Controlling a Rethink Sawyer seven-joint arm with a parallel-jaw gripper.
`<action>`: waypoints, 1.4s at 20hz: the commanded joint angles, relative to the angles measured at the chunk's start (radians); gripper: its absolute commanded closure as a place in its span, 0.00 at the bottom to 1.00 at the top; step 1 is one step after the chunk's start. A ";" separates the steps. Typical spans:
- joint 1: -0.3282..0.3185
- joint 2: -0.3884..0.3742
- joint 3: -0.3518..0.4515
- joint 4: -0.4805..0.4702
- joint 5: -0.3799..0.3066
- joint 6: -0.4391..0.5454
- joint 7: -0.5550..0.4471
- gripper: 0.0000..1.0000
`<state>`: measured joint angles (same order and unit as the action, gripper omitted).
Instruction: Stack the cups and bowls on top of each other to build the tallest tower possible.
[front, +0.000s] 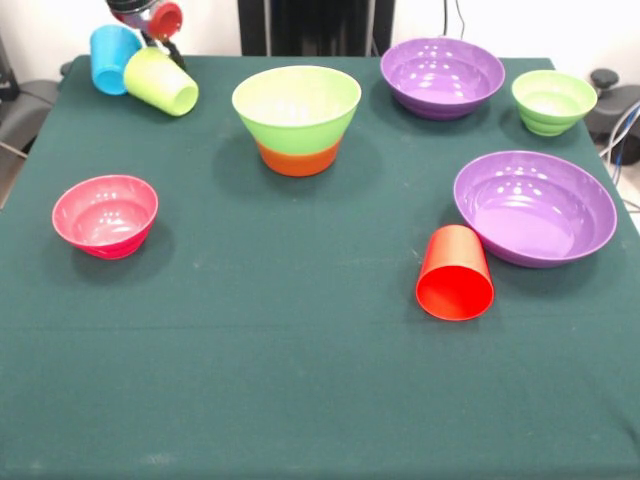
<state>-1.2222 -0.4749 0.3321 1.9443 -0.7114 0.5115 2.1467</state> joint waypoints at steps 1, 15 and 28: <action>0.103 -0.009 0.088 -0.091 0.035 0.063 -0.071 0.00; 0.138 0.008 0.081 -0.124 0.080 0.049 -0.070 0.00; 0.152 0.011 0.070 -0.135 0.070 0.032 -0.059 0.00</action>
<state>-1.1315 -0.4806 0.3428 1.9153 -0.6618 0.5115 2.1467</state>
